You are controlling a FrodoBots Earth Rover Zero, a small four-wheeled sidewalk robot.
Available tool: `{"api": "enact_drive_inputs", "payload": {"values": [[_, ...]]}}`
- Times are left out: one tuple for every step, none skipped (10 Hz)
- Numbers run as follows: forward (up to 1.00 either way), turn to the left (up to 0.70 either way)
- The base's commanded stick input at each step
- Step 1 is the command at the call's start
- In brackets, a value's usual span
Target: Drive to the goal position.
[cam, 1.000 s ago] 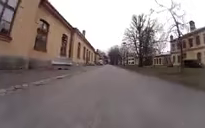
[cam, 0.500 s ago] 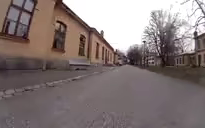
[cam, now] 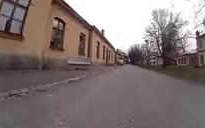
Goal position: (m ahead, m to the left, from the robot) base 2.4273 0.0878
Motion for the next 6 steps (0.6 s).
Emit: {"api": "enact_drive_inputs", "payload": {"values": [[1.00, 0.00], [1.00, 0.00], [1.00, 0.00], [1.00, 0.00], [1.00, 0.00], [1.00, 0.00]]}}
